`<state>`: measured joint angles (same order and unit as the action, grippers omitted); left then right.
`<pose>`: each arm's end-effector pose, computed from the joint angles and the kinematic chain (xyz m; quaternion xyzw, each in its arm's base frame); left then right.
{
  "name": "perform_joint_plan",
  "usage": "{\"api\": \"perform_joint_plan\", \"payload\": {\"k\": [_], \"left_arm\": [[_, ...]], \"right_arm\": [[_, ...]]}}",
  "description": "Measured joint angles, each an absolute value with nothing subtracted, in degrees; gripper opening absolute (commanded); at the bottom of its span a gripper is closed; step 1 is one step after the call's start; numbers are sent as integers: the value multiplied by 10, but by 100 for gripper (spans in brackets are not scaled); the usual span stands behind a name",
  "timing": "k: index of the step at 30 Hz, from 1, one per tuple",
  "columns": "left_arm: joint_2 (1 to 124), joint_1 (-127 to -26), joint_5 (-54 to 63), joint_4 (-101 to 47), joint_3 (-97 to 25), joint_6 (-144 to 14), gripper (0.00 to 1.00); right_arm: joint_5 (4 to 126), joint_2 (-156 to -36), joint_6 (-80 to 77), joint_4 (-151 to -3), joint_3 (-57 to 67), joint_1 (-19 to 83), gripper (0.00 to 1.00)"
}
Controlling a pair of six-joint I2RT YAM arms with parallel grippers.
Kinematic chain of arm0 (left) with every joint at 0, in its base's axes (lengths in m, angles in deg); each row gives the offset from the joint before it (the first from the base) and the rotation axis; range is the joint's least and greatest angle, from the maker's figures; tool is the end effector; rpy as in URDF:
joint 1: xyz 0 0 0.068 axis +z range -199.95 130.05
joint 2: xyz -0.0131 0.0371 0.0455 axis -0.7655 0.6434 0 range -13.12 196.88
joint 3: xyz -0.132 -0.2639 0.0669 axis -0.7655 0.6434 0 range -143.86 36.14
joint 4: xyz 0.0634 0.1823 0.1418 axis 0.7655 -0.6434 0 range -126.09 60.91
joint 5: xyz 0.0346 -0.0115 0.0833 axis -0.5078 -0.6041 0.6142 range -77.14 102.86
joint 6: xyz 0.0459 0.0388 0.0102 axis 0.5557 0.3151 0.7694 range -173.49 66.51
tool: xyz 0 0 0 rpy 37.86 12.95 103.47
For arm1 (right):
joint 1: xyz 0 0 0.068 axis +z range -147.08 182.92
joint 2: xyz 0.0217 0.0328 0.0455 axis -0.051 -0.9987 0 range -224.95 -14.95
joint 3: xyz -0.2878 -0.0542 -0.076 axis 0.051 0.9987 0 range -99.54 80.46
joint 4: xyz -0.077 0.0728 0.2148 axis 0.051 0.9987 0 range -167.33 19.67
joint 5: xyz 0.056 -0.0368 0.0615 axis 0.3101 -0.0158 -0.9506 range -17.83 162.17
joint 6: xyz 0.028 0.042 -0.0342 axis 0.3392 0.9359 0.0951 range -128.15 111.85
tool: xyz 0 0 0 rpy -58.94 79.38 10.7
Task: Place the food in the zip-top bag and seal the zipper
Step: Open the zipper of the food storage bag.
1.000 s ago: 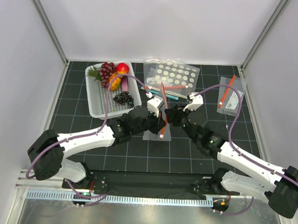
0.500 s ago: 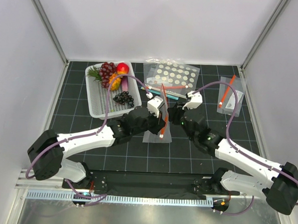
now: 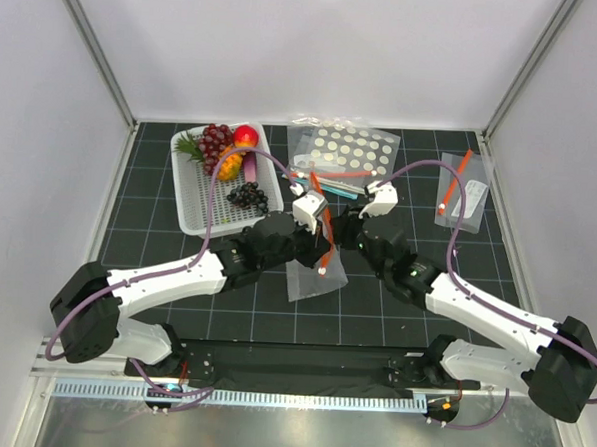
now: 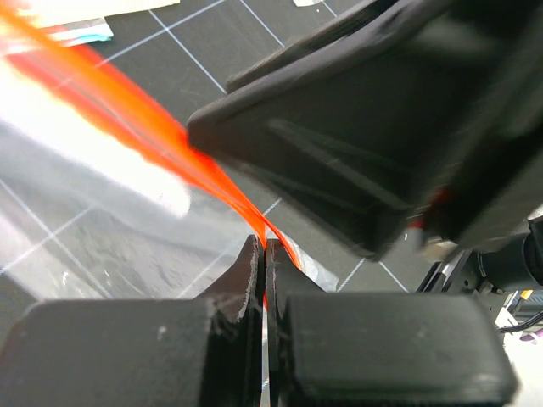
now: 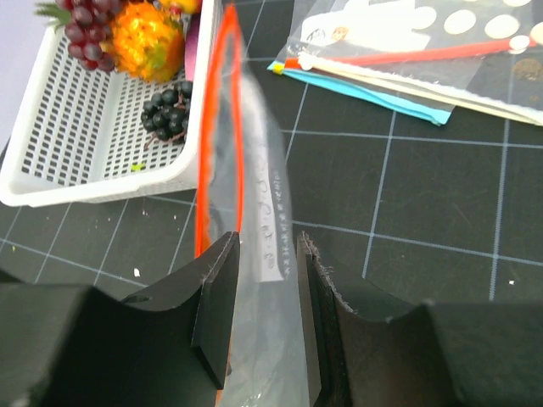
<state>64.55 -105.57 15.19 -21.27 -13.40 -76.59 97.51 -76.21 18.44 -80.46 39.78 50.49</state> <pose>0.1669 -0.2406 0.3084 0.2186 0.7910 -0.3494 0.4523 0.1606 0.1467 0.3156 -0.0156 0.7970 0.2070 0.5672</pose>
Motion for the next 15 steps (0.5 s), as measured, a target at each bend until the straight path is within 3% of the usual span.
{"api": "perform_joint_plan", "payload": {"k": [15], "left_arm": [[642,-1055,147,-239,-151,-755,0]], "right_arm": [[951,-783,183,-799,388,505,42]]}}
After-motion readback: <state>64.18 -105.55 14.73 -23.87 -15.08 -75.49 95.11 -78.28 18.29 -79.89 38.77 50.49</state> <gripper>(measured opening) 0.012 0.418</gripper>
